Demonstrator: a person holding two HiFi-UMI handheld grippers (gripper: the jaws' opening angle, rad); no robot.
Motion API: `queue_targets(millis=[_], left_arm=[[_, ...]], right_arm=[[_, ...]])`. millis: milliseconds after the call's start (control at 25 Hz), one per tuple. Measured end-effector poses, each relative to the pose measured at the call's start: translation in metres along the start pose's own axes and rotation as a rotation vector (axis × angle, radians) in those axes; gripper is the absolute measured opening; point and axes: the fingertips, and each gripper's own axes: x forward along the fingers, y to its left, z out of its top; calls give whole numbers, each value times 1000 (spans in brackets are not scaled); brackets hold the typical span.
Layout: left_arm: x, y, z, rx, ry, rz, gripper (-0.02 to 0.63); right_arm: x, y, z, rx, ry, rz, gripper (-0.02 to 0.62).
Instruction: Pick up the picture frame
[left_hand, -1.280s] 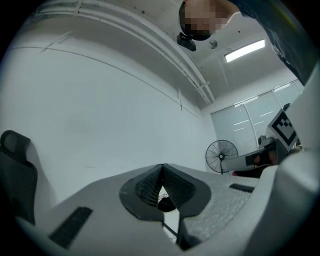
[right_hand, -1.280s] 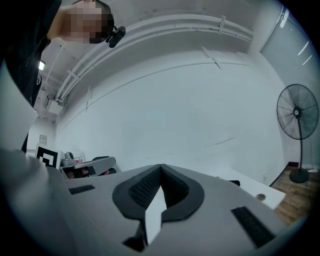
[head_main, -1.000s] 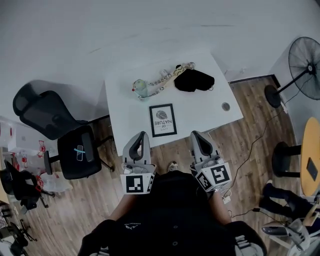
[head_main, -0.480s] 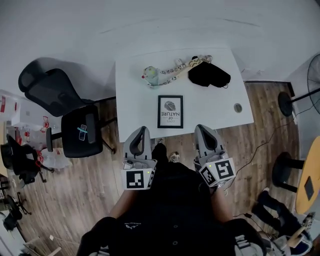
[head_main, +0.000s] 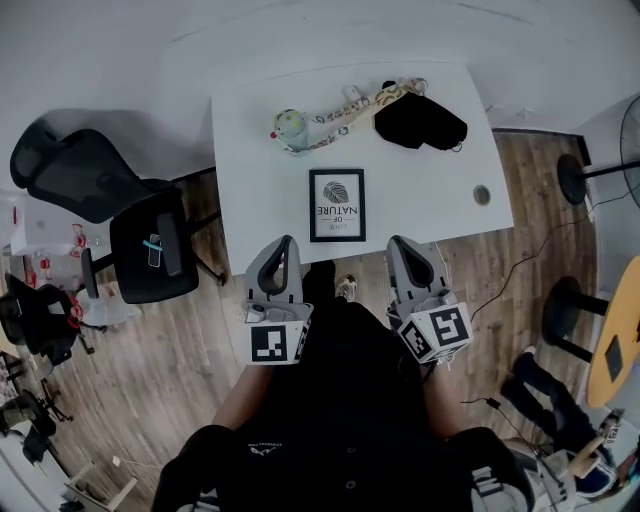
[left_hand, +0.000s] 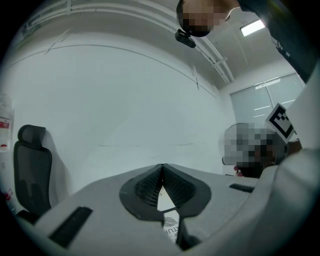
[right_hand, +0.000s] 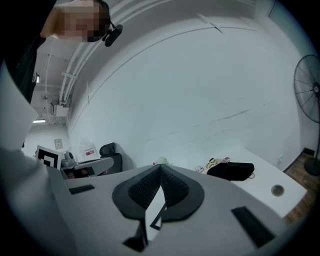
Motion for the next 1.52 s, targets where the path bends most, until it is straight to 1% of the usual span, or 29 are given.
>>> queue_targets(millis=[160,280,520,640,720,840,1040,1280,1400,1520], left_arm=[[23,4,-10,-37,26,-18,6],[36,10,-19,-41,47,-32,6],[61,21,-48,-54,129,-57,6],[75,23,-71,-63,210,-82,6],[85,27,-89,-63,265,-77,8],[96,33,-113,-71,322,-73,8],[107,33,-144,-103,406,-106,8],[112,34,-186,-139,522,-118,9],[111,30,-209,-172,588,-138,35],[109,29,-227,-194,640,-142,50]], right_arm=[[20,-10,-12,17,44,-19,-2],[33,-16,-19,35,74,-26,-2],[60,-31,-43,97,146,-49,-2],[73,-38,-57,117,194,-67,-2],[83,-44,-66,123,226,-84,-2],[94,-54,-82,129,283,-116,-2],[107,-71,-110,154,358,-159,-2],[120,-84,-149,161,463,-196,0],[124,-88,-167,165,515,-212,0],[130,-90,-184,184,555,-207,10]])
